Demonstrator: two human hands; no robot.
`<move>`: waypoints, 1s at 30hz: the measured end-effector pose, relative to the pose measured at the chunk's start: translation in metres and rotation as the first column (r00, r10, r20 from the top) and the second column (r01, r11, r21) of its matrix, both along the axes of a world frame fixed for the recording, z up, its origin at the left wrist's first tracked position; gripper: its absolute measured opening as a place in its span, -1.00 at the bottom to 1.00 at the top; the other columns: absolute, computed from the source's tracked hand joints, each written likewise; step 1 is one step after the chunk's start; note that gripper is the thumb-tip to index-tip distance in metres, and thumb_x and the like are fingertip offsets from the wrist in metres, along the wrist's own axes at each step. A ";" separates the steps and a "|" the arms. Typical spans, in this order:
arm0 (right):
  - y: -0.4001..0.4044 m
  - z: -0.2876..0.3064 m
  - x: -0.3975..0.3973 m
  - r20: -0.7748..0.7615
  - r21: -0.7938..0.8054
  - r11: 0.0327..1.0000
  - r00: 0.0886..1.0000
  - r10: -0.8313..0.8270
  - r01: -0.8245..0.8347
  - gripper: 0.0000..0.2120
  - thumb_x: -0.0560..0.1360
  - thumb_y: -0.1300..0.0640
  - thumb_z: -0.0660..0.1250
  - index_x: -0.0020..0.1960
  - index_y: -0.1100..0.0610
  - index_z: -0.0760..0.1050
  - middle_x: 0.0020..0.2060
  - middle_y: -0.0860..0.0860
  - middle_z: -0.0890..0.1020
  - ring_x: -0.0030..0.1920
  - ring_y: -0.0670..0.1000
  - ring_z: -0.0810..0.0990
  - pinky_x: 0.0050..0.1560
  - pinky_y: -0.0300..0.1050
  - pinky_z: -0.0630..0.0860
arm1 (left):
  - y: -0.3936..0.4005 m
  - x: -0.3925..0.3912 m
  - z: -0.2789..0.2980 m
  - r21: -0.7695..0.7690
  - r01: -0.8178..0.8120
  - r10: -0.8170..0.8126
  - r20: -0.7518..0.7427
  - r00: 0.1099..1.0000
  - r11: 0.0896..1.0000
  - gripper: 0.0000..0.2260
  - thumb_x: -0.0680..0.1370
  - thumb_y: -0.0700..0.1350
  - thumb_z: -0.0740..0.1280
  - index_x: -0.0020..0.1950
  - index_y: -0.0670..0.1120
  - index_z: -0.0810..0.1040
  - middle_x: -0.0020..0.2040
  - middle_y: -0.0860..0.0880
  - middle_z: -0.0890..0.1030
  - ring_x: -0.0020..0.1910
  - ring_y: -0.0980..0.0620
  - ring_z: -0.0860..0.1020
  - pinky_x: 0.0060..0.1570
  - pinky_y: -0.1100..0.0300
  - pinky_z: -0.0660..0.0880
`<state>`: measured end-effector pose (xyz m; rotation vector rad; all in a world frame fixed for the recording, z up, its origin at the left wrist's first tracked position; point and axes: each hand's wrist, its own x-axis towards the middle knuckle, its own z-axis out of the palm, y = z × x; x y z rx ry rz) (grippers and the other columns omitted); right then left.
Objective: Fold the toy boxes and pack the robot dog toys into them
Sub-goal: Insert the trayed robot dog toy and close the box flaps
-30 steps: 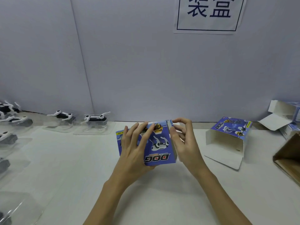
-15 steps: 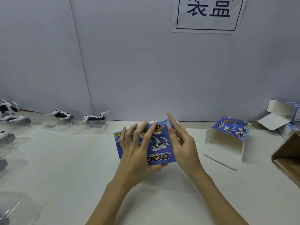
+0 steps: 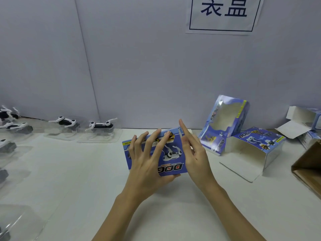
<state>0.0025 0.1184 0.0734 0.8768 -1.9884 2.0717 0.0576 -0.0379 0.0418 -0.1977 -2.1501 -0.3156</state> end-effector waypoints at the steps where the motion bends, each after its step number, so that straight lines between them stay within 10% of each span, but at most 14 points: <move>1: -0.001 0.000 0.001 0.007 -0.001 1.000 1.000 0.013 -0.013 -0.57 0.71 -0.01 0.12 0.55 -0.25 0.33 0.30 -0.06 0.58 0.30 0.05 0.63 0.04 0.03 0.71 | 0.000 0.000 0.000 -0.004 -0.001 0.001 -0.011 1.000 1.000 -0.03 0.36 0.40 0.51 0.63 0.09 0.20 0.61 -0.02 0.26 0.57 -0.19 0.23 0.48 -0.39 0.21; 11: 0.005 0.003 0.006 0.086 -0.080 0.966 0.964 0.251 -0.244 -0.51 0.73 0.00 0.08 0.63 -0.26 0.15 0.53 -0.09 0.42 0.43 0.01 0.54 0.13 0.01 0.69 | 0.000 0.002 0.004 0.023 0.015 -0.014 -0.046 0.999 1.000 -0.10 0.39 0.38 0.49 0.62 0.06 0.27 0.60 -0.04 0.31 0.56 -0.20 0.26 0.44 -0.37 0.23; 30: 0.002 0.008 0.013 -0.018 -0.078 0.991 0.994 0.108 -0.109 -0.58 0.70 0.02 0.14 0.54 -0.07 0.40 0.34 -0.17 0.57 0.40 0.00 0.55 0.02 -0.16 0.68 | 0.006 0.009 0.011 0.175 -0.053 0.070 -0.090 0.994 0.983 -0.15 0.36 0.43 0.50 0.54 0.05 0.45 0.56 -0.03 0.34 0.45 -0.17 0.37 0.40 -0.10 0.21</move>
